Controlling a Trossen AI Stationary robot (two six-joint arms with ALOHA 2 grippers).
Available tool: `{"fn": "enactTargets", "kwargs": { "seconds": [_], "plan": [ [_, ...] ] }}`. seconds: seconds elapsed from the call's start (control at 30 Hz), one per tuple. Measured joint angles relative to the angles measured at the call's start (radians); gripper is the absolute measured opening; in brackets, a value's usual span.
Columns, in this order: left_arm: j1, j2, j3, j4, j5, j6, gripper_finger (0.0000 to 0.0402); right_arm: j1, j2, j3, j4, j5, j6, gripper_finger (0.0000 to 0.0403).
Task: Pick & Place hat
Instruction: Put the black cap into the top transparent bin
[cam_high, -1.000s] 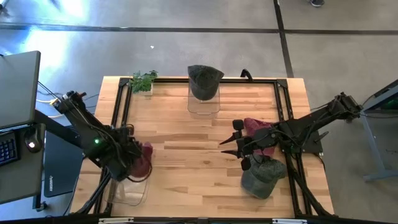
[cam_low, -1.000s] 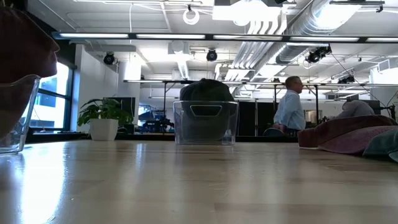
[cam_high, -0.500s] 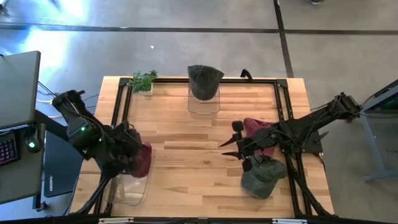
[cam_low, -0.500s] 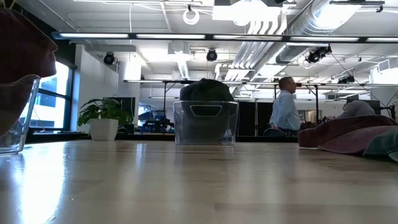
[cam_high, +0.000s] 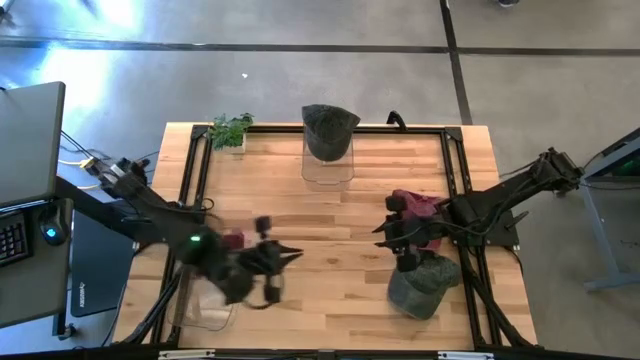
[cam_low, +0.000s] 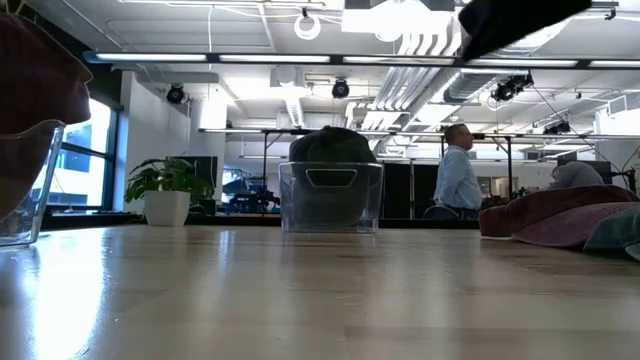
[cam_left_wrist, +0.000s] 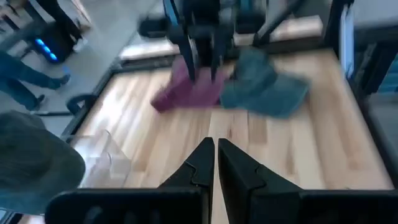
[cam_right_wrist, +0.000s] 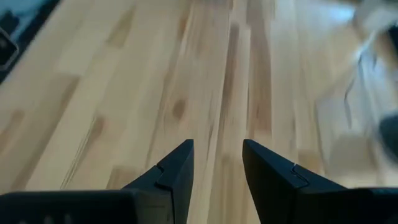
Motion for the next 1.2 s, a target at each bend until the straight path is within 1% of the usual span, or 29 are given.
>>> {"fn": "enactTargets", "kwargs": {
  "seconds": [0.03,0.1,0.17,0.23,0.3,0.33,0.43,0.5,0.57,0.67,0.73,0.8,0.83,0.9,1.0,1.07,1.13,1.2],
  "plan": [
    [0.027,0.021,-0.013,0.052,0.04,0.024,0.0016,0.004,-0.006,0.0,-0.038,-0.001,0.028,0.0133],
    [0.091,0.065,-0.048,0.187,0.152,0.075,0.0016,0.009,-0.013,0.0,-0.106,-0.002,0.078,0.0133],
    [0.149,0.115,-0.085,0.301,0.28,0.12,0.0017,0.018,-0.014,0.0,-0.172,0.0,0.122,0.0133],
    [0.211,0.172,-0.109,0.463,0.408,0.165,0.0017,0.027,-0.013,0.0,-0.234,0.002,0.167,0.0133],
    [0.262,0.235,-0.12,0.609,0.5,0.188,0.0017,0.043,-0.016,-0.019,-0.234,0.017,0.202,0.0133],
    [0.282,0.258,-0.124,0.631,0.526,0.188,0.0017,0.052,-0.021,-0.041,-0.221,0.026,0.213,0.0133],
    [0.331,0.317,-0.125,0.699,0.544,0.164,0.0017,0.078,-0.046,-0.142,-0.162,0.017,0.253,0.0133],
    [0.361,0.362,-0.12,0.736,0.542,0.129,0.0017,0.088,-0.071,-0.214,-0.115,-0.039,0.312,0.0133],
    [0.37,0.387,-0.128,0.701,0.539,0.106,0.0017,0.098,-0.097,-0.275,-0.067,-0.139,0.393,0.0133],
    [0.382,0.44,-0.122,0.777,0.545,0.101,0.0017,0.116,-0.134,-0.333,-0.009,-0.297,0.535,0.0133],
    [0.382,0.457,-0.125,0.781,0.548,0.104,0.0017,0.127,-0.154,-0.344,-0.004,-0.398,0.629,0.0133],
    [0.382,0.484,-0.124,0.829,0.564,0.101,0.0017,0.141,-0.171,-0.342,-0.035,-0.513,0.722,0.0134],
    [0.382,0.497,-0.122,0.848,0.573,0.101,0.0017,0.151,-0.177,-0.335,-0.06,-0.551,0.775,0.0133],
    [0.375,0.504,-0.125,0.841,0.576,0.101,0.0017,0.18,-0.185,-0.316,-0.114,-0.539,0.877,0.0133],
    [0.352,0.502,-0.123,0.863,0.57,0.1,0.0017,0.228,-0.181,-0.309,-0.193,-0.436,1.013,0.0128],
    [0.33,0.502,-0.122,0.866,0.566,0.101,0.0017,0.261,-0.164,-0.311,-0.207,-0.381,1.084,0.0118],
    [0.304,0.502,-0.123,0.87,0.54,0.101,0.0017,0.298,-0.135,-0.311,-0.209,-0.318,1.141,0.0104],
    [0.28,0.502,-0.123,0.891,0.519,0.1,0.0017,0.322,-0.092,-0.311,-0.178,-0.285,1.167,0.0086]
  ]
}}
